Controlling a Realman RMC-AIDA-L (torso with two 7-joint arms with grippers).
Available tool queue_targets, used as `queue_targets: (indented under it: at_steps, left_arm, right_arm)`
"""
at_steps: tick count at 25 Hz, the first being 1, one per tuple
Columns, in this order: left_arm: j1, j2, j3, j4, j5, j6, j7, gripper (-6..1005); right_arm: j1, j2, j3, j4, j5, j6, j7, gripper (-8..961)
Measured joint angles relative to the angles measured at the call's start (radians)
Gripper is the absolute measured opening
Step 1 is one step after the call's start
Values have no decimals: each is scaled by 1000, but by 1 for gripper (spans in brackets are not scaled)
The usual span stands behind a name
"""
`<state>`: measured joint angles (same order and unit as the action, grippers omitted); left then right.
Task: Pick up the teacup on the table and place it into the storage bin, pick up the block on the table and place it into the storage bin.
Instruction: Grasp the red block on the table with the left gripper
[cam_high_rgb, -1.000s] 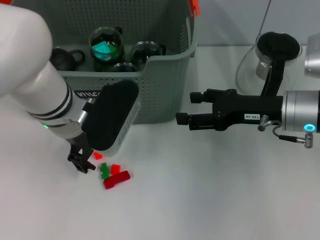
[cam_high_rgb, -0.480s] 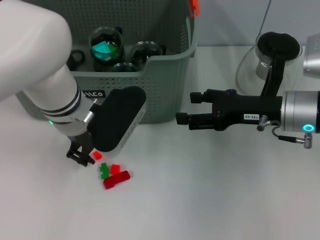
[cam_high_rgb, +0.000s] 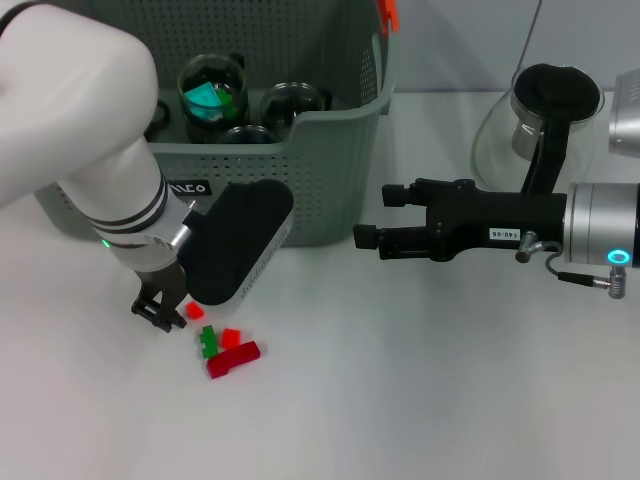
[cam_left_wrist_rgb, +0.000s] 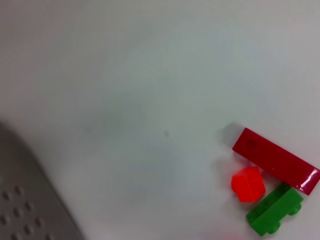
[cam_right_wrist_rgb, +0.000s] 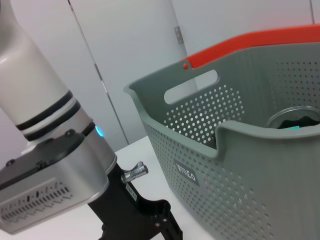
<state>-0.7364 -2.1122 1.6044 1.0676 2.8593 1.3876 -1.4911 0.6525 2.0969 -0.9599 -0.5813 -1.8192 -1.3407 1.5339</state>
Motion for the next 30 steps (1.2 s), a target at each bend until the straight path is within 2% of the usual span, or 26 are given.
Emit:
queue_targets:
  at_steps: [16,22,25,30]
  left_arm:
    - [-16,0,13,-27,0,-10,-7,506]
    - [-39,-3,17,-56,0,-7,-18,404]
    - [-43,-2,21,-58,0,1,-22,197]
    - [-50,-3,-14,-26,0,57,-43,204]
  right_arm:
    - [3,0,0,0,0,10,0,914]
    - [4,0,1,0,0,13,0,914]
    - [4,-1,1,0,0,14,-1,914]
    - [1,-2,1,-4,0,14,-2,915]
